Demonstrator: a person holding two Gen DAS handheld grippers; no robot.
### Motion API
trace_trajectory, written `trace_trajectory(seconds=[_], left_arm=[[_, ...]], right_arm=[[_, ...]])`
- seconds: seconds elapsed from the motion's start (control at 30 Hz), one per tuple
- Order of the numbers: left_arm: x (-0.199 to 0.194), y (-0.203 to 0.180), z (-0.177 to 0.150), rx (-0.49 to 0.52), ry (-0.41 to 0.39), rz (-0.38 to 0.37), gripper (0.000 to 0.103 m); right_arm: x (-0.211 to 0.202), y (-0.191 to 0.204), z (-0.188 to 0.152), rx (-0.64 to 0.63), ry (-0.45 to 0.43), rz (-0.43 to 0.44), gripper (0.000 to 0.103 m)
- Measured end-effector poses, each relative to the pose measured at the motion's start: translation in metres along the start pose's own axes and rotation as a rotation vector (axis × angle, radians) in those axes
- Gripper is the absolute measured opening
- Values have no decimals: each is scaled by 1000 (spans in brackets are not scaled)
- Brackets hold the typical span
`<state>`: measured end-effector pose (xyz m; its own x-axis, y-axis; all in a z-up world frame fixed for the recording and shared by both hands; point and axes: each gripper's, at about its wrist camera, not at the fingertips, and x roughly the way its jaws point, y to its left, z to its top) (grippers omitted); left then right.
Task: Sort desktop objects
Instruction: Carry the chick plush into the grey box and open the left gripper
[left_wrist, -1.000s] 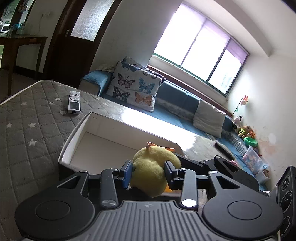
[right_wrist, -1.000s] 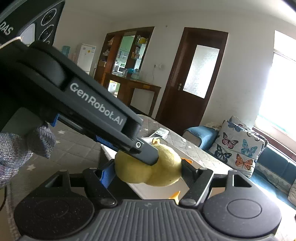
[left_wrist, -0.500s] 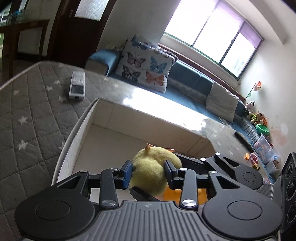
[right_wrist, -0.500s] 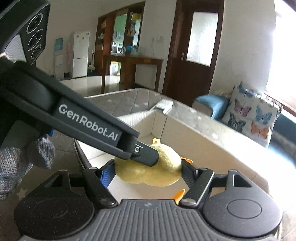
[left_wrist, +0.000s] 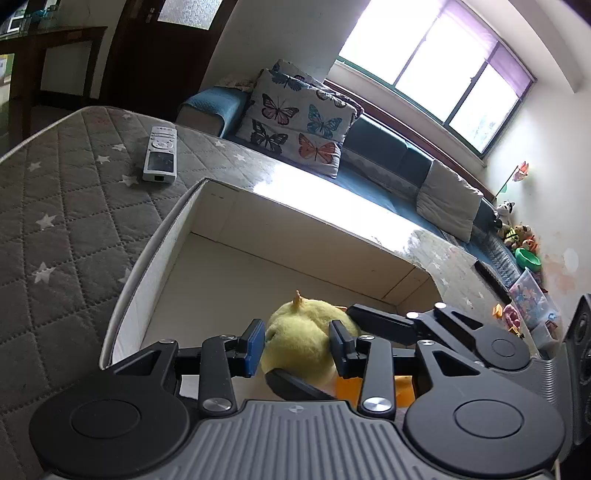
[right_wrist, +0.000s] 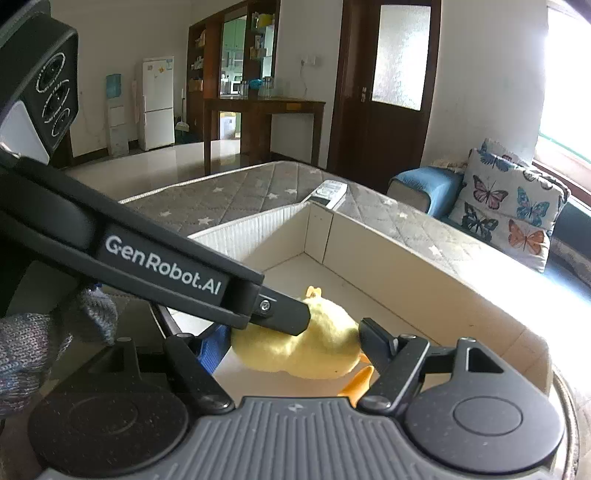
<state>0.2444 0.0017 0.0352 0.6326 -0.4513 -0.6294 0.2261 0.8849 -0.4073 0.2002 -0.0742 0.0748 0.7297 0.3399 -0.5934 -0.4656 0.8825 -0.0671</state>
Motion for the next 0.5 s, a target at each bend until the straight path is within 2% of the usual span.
trace_trajectory(seconds=[0.27,0.5], left_arm=[[-21,-10,-7,1,-42,8,40],[-43,-24,-22,12,-63,14,40]], right_arm=[[-30,4,3,6,-50,-18,76],[-61,14,-10,2,-69,-16,75]])
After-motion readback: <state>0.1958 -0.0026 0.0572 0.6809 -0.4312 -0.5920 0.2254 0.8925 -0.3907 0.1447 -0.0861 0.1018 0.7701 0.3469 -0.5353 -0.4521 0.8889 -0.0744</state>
